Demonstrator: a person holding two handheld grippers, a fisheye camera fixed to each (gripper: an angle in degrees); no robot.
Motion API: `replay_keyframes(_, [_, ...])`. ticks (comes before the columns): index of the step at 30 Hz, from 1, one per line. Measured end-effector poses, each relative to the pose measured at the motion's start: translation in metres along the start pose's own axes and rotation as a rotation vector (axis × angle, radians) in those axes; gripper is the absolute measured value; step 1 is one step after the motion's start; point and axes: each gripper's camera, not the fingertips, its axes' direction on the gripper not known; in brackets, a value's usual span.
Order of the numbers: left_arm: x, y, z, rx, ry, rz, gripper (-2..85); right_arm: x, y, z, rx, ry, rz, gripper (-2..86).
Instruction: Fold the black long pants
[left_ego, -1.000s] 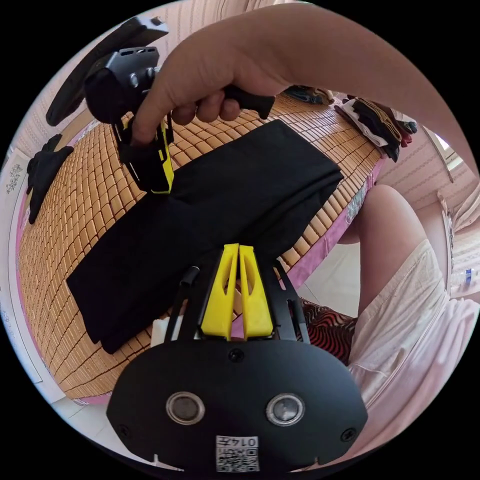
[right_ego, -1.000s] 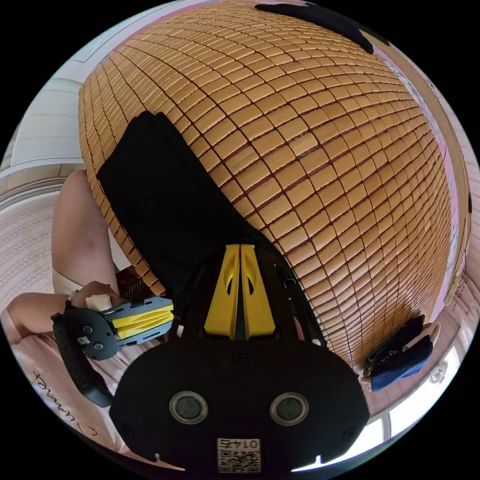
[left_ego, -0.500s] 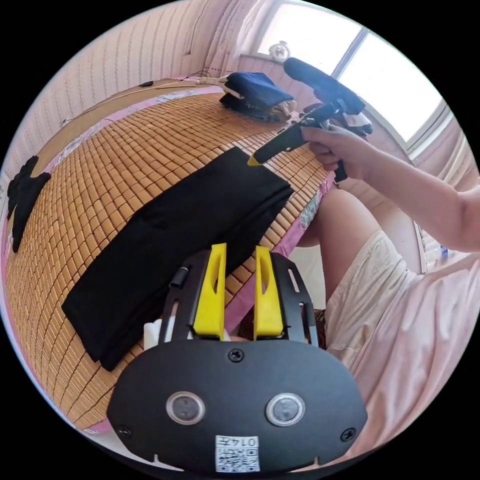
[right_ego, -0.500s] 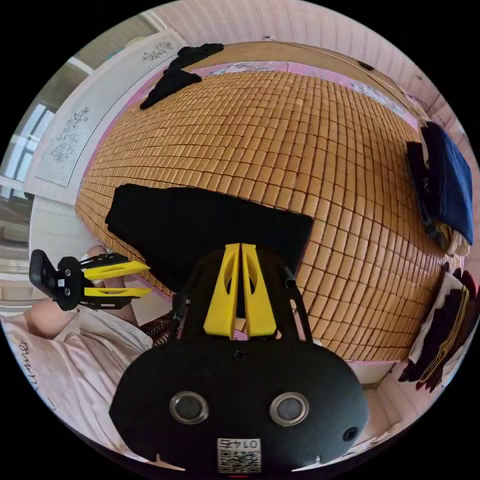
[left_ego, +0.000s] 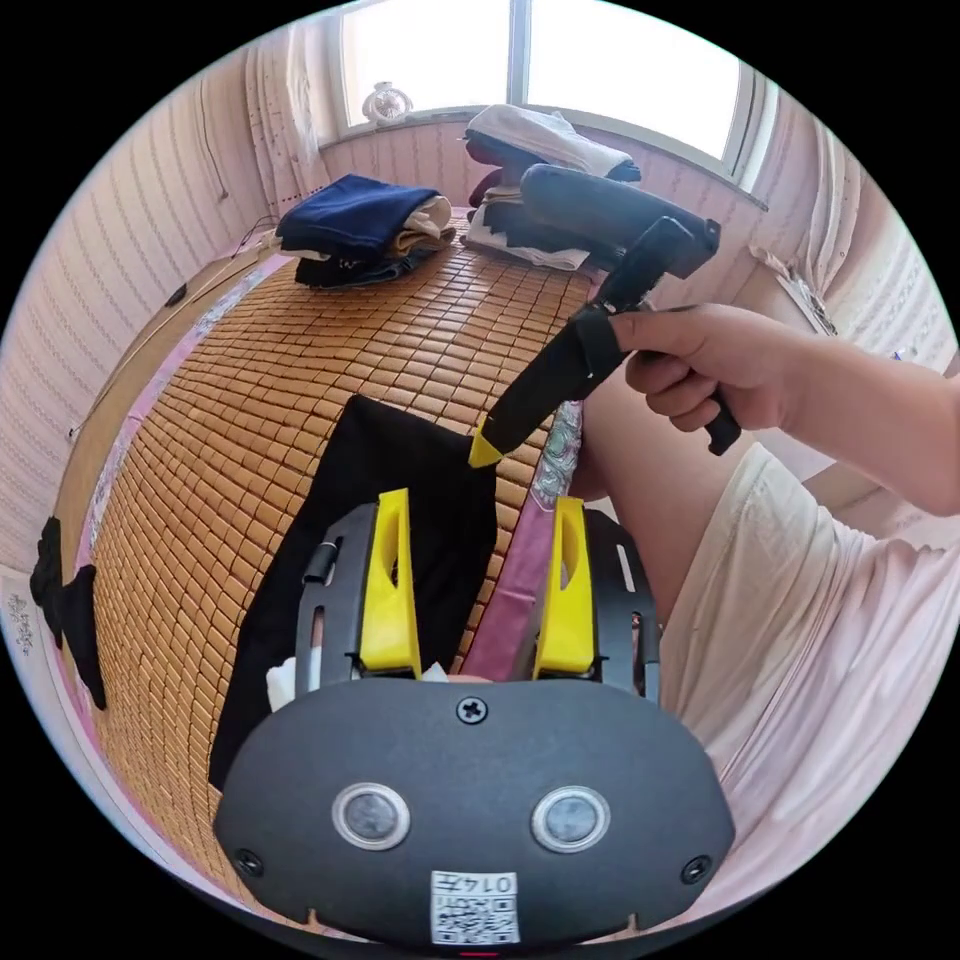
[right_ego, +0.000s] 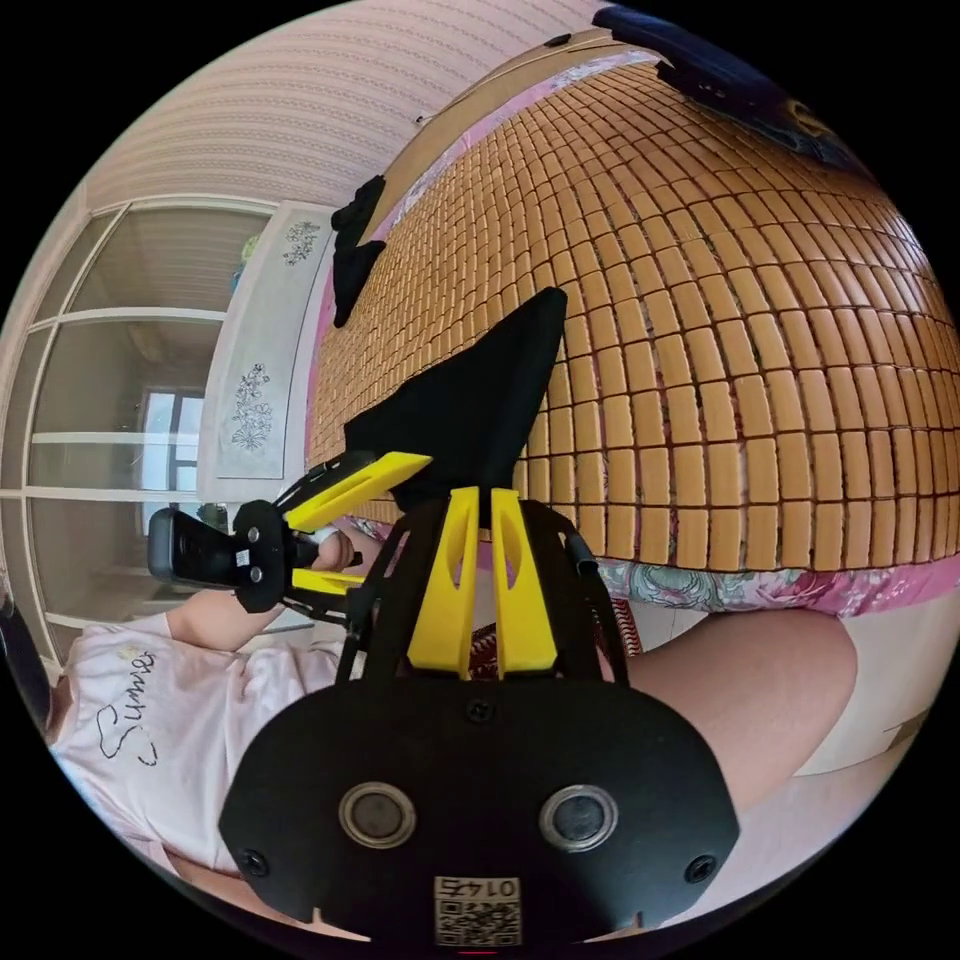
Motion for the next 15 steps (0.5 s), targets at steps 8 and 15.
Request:
replay_keyframes(8, [0.023,0.031,-0.007,-0.058,-0.085,-0.086,4.6,0.037,0.056,-0.01,0.075,-0.307,0.049,5.7])
replay_keyframes(15, [0.036,0.068,-0.037,0.008,-0.097,-0.036,4.5,0.098,0.062,-0.001,0.135,-0.286,0.226,17.4])
